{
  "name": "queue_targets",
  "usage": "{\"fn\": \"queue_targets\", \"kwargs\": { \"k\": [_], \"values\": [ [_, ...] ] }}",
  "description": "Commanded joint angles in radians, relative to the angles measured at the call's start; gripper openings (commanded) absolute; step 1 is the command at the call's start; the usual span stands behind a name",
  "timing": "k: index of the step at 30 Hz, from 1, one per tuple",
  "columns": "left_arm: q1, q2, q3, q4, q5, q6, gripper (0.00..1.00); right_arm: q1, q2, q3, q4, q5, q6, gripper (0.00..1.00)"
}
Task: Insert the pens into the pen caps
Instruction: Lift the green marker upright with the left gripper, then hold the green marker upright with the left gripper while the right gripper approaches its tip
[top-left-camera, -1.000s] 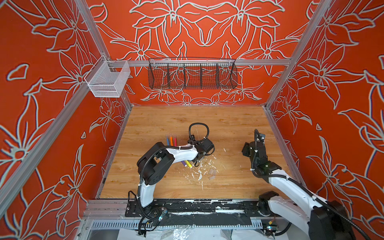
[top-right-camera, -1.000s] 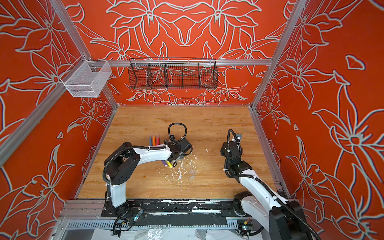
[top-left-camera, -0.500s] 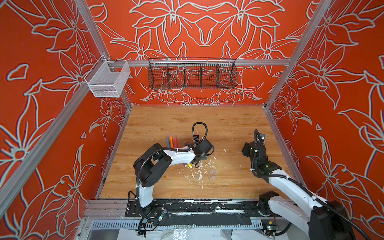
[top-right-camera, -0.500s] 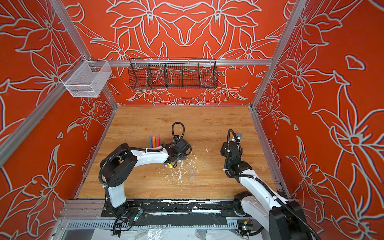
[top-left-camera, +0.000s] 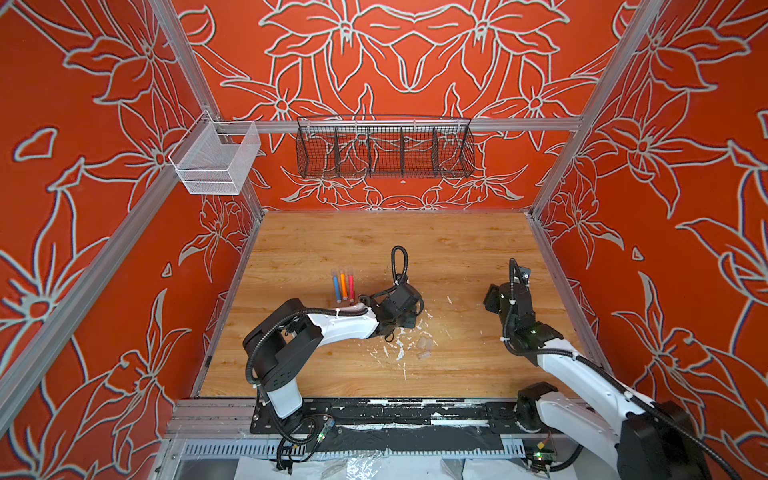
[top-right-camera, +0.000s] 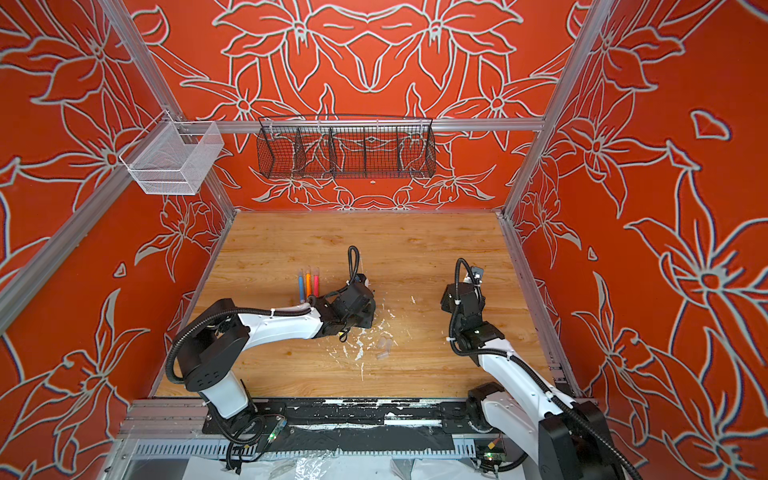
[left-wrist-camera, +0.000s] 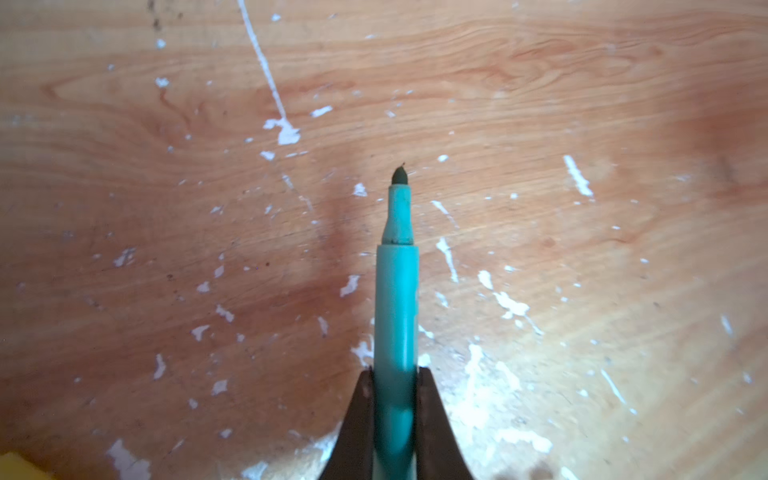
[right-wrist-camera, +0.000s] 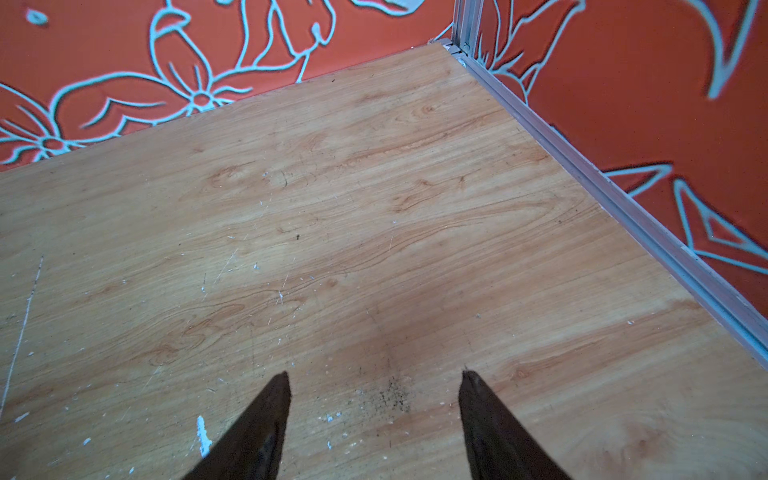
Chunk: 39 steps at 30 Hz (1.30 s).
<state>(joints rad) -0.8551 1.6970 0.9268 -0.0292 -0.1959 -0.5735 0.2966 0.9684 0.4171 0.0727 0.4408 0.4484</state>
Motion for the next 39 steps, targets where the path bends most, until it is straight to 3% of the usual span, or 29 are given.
{"fn": "queue_targets", "kwargs": {
  "k": [1,3,4,8,10,16,22,25,29,33,37,39],
  "values": [
    [-0.017,-0.072,-0.043,0.091,0.024,0.069,0.00,-0.004,-0.015,0.009,-0.019,-0.026,0.006,0.65],
    [-0.019,-0.120,-0.074,0.136,0.042,0.096,0.00,-0.004,-0.024,0.038,-0.105,-0.080,0.099,0.66],
    [-0.019,-0.149,-0.087,0.152,0.045,0.107,0.00,-0.003,-0.029,0.044,-0.112,-0.163,0.153,0.67],
    [-0.019,-0.266,-0.100,0.143,0.039,0.141,0.00,0.006,-0.040,0.028,0.075,-0.583,0.323,0.68],
    [-0.019,-0.328,-0.072,0.078,0.032,0.165,0.00,0.063,-0.040,0.037,0.141,-0.673,0.396,0.68],
    [-0.019,-0.457,0.008,-0.058,0.039,0.250,0.00,0.280,-0.048,0.048,0.270,-0.669,0.458,0.76],
    [-0.019,-0.508,-0.067,0.019,0.119,0.377,0.00,0.339,-0.011,0.023,0.450,-0.739,0.526,0.77],
    [-0.019,-0.502,-0.142,0.115,0.149,0.405,0.00,0.358,0.004,0.036,0.459,-0.745,0.522,0.77],
    [-0.021,-0.475,-0.124,0.088,0.152,0.441,0.00,0.380,0.021,0.043,0.470,-0.730,0.507,0.77],
    [-0.022,-0.473,-0.144,0.137,0.278,0.457,0.00,0.384,0.057,0.053,0.469,-0.737,0.503,0.68],
    [-0.024,-0.470,-0.146,0.140,0.302,0.454,0.00,0.384,0.080,0.049,0.470,-0.728,0.517,0.58],
    [-0.024,-0.469,-0.145,0.140,0.313,0.455,0.00,0.386,0.082,0.049,0.467,-0.721,0.519,0.47]
  ]
}}
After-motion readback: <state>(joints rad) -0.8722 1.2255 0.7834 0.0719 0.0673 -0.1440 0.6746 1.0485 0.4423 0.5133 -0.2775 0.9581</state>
